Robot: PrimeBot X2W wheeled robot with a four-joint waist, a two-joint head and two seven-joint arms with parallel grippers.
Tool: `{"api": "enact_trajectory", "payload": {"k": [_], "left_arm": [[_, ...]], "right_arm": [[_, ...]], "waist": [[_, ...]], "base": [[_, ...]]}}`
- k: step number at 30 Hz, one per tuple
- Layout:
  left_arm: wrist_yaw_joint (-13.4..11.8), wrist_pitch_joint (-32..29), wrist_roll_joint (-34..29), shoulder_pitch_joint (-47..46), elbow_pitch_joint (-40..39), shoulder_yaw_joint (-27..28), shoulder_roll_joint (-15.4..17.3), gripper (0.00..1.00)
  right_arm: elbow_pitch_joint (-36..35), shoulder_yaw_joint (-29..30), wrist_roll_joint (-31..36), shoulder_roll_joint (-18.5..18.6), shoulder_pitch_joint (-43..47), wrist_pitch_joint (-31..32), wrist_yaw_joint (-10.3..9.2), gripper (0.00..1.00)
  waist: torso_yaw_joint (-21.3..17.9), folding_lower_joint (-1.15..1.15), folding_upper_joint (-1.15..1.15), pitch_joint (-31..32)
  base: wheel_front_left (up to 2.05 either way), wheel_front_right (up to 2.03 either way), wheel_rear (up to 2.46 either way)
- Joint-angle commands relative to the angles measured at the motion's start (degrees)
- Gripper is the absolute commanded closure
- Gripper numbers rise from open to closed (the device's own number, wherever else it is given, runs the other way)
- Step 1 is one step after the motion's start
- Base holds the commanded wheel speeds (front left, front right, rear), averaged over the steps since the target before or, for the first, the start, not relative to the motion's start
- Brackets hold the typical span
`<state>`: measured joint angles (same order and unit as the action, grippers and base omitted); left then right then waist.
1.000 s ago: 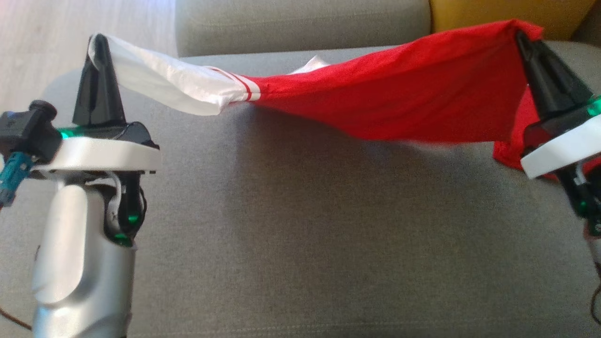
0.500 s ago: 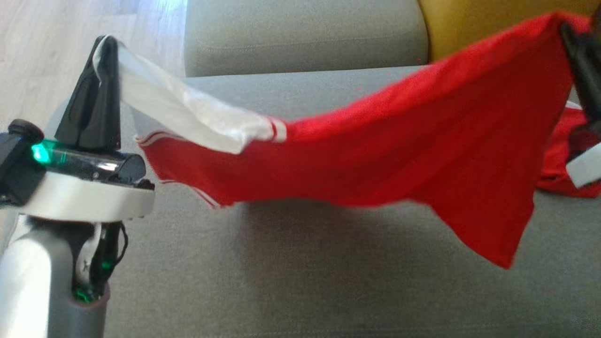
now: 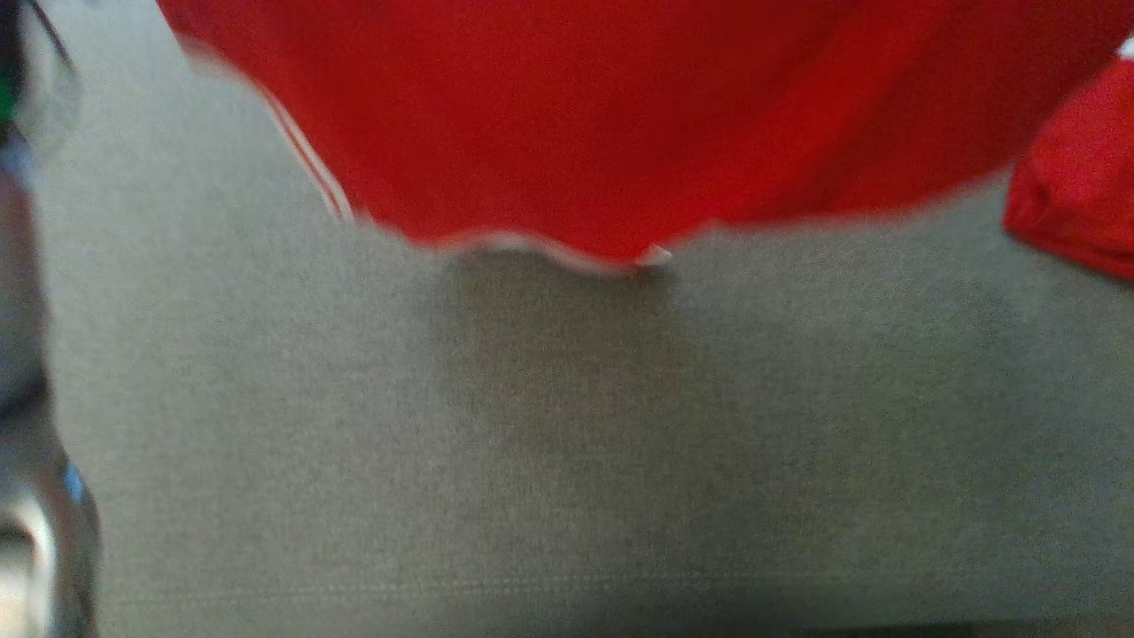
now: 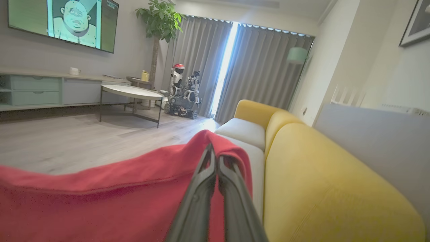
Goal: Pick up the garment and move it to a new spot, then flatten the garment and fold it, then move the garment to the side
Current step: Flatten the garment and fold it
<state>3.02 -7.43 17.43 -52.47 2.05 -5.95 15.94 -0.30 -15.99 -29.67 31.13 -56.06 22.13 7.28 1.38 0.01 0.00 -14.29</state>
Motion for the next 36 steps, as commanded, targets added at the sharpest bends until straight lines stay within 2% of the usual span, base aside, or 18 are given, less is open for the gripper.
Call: {"api": "enact_trajectory", "payload": {"k": [1,3,4,7,11,14,17,22,27,30,36], "left_arm": [[-0.2,1.7,-1.0,-9.4,4.0,3.1,3.3,1.00],[-1.0,5.2,-1.5,-17.8,10.3,4.1,3.1,1.00],[-1.0,5.2,-1.5,-17.8,10.3,4.1,3.1,1.00],[-2.8,13.0,-1.7,-26.9,18.4,5.9,2.2,1.00],[-2.1,19.2,-1.7,-32.9,25.8,6.0,1.8,1.00],[-1.3,21.2,-1.7,-34.5,28.5,5.9,1.5,1.00],[-0.3,22.0,-2.0,-34.1,29.8,5.3,1.1,1.00],[1.9,22.4,-2.6,-27.6,30.1,3.6,0.4,1.00],[3.0,22.4,-3.8,-15.8,27.7,1.9,-0.1,1.00],[3.4,22.4,-4.2,-5.6,27.7,1.4,-0.4,1.00],[4.1,22.4,-4.6,6.0,29.8,-1.4,0.1,1.00]], "right_arm": [[3.5,-2.1,2.6,-0.5,-7.8,-2.9,0.21,1.00],[9.9,-3.6,5.5,-1.5,-15.3,-7.3,0.21,1.00],[9.9,-3.6,5.5,-1.5,-15.3,-7.3,0.21,1.00],[19.0,-4.8,9.4,-3.8,-23.0,-14.8,0.21,1.00],[28.4,-4.1,13.4,-6.4,-28.3,-24.4,0.21,1.00],[33.5,-3.5,15.4,-7.5,-29.1,-29.8,0.21,1.00],[37.9,-3.8,16.5,-8.0,-28.0,-32.8,0.21,1.00],[43.0,-4.8,15.4,-8.5,-23.0,-35.2,0.21,1.00],[46.6,-6.9,12.2,-8.9,-15.0,-36.0,0.21,1.00],[49.2,-10.9,8.6,-8.9,-7.6,-34.9,0.21,1.00],[50.3,-17.6,2.2,-7.1,1.4,-31.5,0.21,1.00]], "waist": [[0.6,-0.01,0.00,-9.6],[0.8,-0.01,0.00,-11.6],[0.8,-0.01,0.00,-11.6],[1.2,-0.01,0.00,-12.5],[1.7,-0.01,0.00,-12.8],[2.4,-0.01,0.00,-13.3],[3.1,-0.01,0.00,-14.0],[4.1,-0.01,0.00,-14.0],[4.9,-0.01,0.00,-12.0],[5.2,-0.01,0.00,-8.5],[5.7,-0.01,0.00,-3.1]], "base": [[0.00,0.00,0.00],[0.00,0.00,0.00],[0.00,0.00,0.00],[0.00,0.00,0.00],[0.00,0.00,0.00],[0.00,0.00,0.00],[0.00,0.00,0.00],[0.00,0.00,0.00],[0.00,0.00,0.00],[0.00,0.00,0.00],[0.00,0.00,0.00]]}}
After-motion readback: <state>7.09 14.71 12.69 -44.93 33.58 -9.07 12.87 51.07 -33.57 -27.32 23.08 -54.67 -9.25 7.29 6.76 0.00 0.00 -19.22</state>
